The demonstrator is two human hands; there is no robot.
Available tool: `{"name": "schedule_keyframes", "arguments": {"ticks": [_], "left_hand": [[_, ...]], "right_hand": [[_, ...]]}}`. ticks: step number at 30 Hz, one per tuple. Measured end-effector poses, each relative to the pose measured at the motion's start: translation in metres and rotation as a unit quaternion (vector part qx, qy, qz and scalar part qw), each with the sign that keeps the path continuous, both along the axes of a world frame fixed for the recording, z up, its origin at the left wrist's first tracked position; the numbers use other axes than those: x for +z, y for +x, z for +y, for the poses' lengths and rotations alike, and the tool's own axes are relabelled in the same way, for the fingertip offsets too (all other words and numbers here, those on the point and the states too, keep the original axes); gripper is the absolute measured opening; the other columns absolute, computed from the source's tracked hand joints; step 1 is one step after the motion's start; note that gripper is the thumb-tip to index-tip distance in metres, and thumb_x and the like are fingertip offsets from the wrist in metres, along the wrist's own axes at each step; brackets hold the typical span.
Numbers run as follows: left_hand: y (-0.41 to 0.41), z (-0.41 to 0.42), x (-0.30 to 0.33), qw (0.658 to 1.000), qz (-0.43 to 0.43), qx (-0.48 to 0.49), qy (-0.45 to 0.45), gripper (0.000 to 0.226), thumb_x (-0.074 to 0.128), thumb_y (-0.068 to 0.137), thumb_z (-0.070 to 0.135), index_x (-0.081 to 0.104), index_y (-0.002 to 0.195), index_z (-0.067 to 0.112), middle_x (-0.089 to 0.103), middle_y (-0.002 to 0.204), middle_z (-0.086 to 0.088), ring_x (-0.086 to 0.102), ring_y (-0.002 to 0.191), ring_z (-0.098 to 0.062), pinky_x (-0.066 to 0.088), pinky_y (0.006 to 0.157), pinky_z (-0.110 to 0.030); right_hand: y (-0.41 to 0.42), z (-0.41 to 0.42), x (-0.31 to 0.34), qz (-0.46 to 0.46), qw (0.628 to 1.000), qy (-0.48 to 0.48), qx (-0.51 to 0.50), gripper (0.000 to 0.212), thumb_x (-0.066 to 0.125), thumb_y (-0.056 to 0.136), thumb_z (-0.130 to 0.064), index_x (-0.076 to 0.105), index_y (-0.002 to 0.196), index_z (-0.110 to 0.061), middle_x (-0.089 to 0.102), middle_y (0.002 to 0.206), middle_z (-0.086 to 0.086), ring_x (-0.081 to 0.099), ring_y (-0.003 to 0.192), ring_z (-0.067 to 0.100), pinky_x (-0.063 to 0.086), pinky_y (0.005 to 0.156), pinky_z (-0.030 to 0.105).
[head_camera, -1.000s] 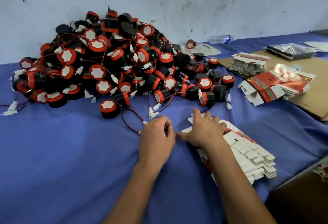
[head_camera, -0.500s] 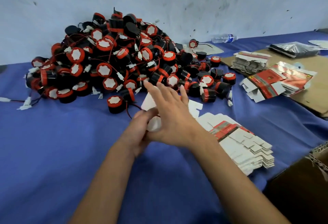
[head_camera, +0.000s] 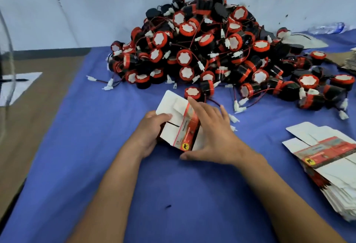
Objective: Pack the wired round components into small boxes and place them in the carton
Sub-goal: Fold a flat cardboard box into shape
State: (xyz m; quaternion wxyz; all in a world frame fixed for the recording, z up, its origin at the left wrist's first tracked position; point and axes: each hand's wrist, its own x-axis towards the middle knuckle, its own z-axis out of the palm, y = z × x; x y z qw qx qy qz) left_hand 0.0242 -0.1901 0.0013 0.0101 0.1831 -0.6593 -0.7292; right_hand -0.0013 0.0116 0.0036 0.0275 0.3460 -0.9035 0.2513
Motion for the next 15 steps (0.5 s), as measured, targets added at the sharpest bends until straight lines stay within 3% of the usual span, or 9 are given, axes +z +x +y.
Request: {"name": "schedule_keyframes", "arguments": {"ticks": [3, 6, 8, 10, 11, 13, 15], "left_hand": [[-0.002, -0.007, 0.002, 1.000, 0.005, 0.012, -0.005, 0.008, 0.059, 0.099, 0.006, 0.065, 0.094, 0.007, 0.076, 0.072, -0.004, 0.074, 0.063, -0.015, 0.057, 0.051, -0.028], [-0.003, -0.018, 0.004, 1.000, 0.023, 0.009, 0.015, 0.016, 0.056, 0.097, -0.002, 0.064, 0.110, -0.005, 0.077, 0.091, -0.015, 0.077, 0.079, -0.027, 0.062, 0.060, -0.036], [-0.004, -0.018, 0.004, 0.997, 0.055, 0.037, 0.028, 0.016, 0.056, 0.098, 0.001, 0.067, 0.110, -0.001, 0.077, 0.095, -0.014, 0.075, 0.087, -0.033, 0.062, 0.060, -0.036], [-0.004, -0.011, 0.006, 0.991, 0.110, 0.042, 0.057, 0.016, 0.058, 0.103, 0.018, 0.069, 0.110, 0.009, 0.078, 0.103, -0.009, 0.074, 0.094, -0.033, 0.062, 0.063, -0.038], [-0.004, -0.006, 0.007, 0.988, 0.141, 0.019, 0.062, 0.028, 0.060, 0.102, 0.032, 0.068, 0.121, 0.012, 0.077, 0.115, -0.010, 0.074, 0.104, -0.033, 0.063, 0.072, -0.042], [-0.004, 0.002, 0.007, 0.979, 0.194, -0.068, 0.010, 0.074, 0.075, 0.087, 0.056, 0.051, 0.147, 0.021, 0.064, 0.142, -0.008, 0.064, 0.128, -0.029, 0.059, 0.095, -0.048], [-0.003, 0.006, 0.008, 0.957, 0.221, -0.167, -0.085, 0.112, 0.089, 0.071, 0.055, 0.027, 0.162, 0.034, 0.044, 0.161, 0.001, 0.048, 0.145, -0.022, 0.053, 0.106, -0.050]], "right_hand": [[-0.004, 0.000, 0.002, -0.034, 0.996, -0.078, 0.017, 0.129, 0.082, 0.064, -0.067, 0.006, 0.163, -0.035, 0.031, 0.159, -0.012, 0.023, 0.150, 0.009, 0.006, 0.126, 0.055], [-0.010, 0.001, 0.001, -0.086, 0.984, -0.152, 0.040, 0.116, 0.086, 0.070, -0.054, 0.017, 0.161, -0.036, 0.036, 0.157, -0.018, 0.032, 0.147, 0.007, 0.022, 0.124, 0.049], [-0.013, 0.001, 0.002, -0.130, 0.963, -0.232, 0.034, 0.103, 0.090, 0.072, -0.042, 0.031, 0.156, -0.036, 0.047, 0.149, -0.018, 0.045, 0.140, 0.009, 0.038, 0.117, 0.040], [-0.016, 0.000, 0.002, -0.187, 0.924, -0.333, 0.007, 0.082, 0.090, 0.074, -0.033, 0.049, 0.144, -0.029, 0.063, 0.135, -0.011, 0.061, 0.126, 0.011, 0.049, 0.108, 0.037], [-0.017, -0.001, 0.003, -0.228, 0.894, -0.385, -0.011, 0.071, 0.089, 0.075, -0.031, 0.056, 0.138, -0.023, 0.069, 0.128, -0.005, 0.066, 0.120, 0.015, 0.052, 0.105, 0.040], [-0.020, -0.001, 0.004, -0.333, 0.812, -0.479, -0.029, 0.060, 0.083, 0.077, -0.034, 0.063, 0.129, -0.011, 0.074, 0.122, 0.007, 0.070, 0.115, 0.026, 0.055, 0.101, 0.045], [-0.020, 0.000, 0.006, -0.428, 0.740, -0.519, -0.010, 0.050, 0.075, 0.085, -0.039, 0.070, 0.126, -0.010, 0.072, 0.126, 0.014, 0.069, 0.118, 0.030, 0.056, 0.098, 0.047]]}}
